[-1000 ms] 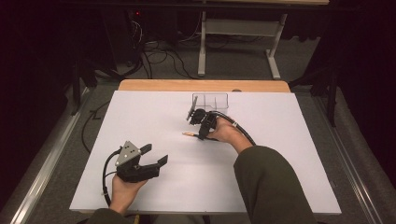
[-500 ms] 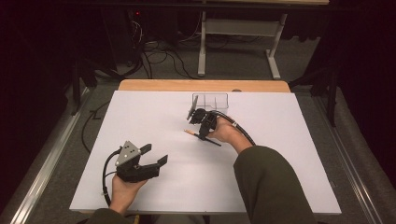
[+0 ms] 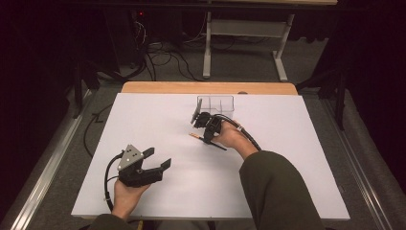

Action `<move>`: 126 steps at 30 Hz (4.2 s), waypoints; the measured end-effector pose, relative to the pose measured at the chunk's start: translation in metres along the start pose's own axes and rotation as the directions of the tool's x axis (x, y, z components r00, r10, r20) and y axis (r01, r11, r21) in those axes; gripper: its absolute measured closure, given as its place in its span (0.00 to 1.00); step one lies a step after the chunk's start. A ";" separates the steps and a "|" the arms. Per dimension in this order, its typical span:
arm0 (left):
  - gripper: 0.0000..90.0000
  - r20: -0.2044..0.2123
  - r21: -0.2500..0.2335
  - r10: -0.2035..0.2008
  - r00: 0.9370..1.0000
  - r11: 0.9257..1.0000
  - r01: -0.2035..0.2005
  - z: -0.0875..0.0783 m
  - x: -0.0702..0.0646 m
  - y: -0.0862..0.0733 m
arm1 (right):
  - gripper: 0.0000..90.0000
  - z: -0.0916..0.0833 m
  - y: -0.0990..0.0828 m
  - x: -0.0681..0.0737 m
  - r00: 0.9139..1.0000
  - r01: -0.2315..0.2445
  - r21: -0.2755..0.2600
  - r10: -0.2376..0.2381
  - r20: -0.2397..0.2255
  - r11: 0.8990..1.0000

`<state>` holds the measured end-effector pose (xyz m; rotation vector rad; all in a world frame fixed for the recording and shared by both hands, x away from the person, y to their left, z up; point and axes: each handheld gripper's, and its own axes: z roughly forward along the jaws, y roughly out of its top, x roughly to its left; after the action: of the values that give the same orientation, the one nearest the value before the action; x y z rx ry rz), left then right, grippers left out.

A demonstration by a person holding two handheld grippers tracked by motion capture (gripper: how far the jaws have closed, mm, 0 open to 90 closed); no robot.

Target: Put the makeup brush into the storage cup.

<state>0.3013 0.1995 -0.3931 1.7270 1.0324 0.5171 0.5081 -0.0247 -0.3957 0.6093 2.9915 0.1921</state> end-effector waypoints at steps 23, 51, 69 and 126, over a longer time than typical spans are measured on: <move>0.30 -0.034 -0.025 -0.006 0.999 1.000 0.005 -0.003 0.008 0.001 | 0.94 -0.004 -0.011 -0.002 1.000 -0.019 -0.032 0.018 -0.020 0.999; 0.29 -0.043 -0.036 -0.023 0.999 0.999 0.021 -0.004 0.010 0.000 | 0.94 -0.026 -0.033 0.002 0.998 -0.043 -0.132 0.035 -0.059 0.990; 0.29 -0.041 -0.030 -0.024 0.999 0.999 0.023 -0.003 0.010 0.000 | 0.94 -0.043 -0.048 0.006 0.995 -0.068 -0.224 0.050 -0.087 0.972; 0.29 -0.038 -0.028 -0.026 0.999 0.999 0.025 -0.002 0.009 -0.001 | 0.94 -0.097 -0.089 -0.008 0.990 -0.137 -0.515 0.104 -0.093 0.846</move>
<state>0.3045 0.2086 -0.3939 1.6839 1.0684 0.5472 0.4707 -0.1188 -0.3122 0.7250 2.7557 1.0089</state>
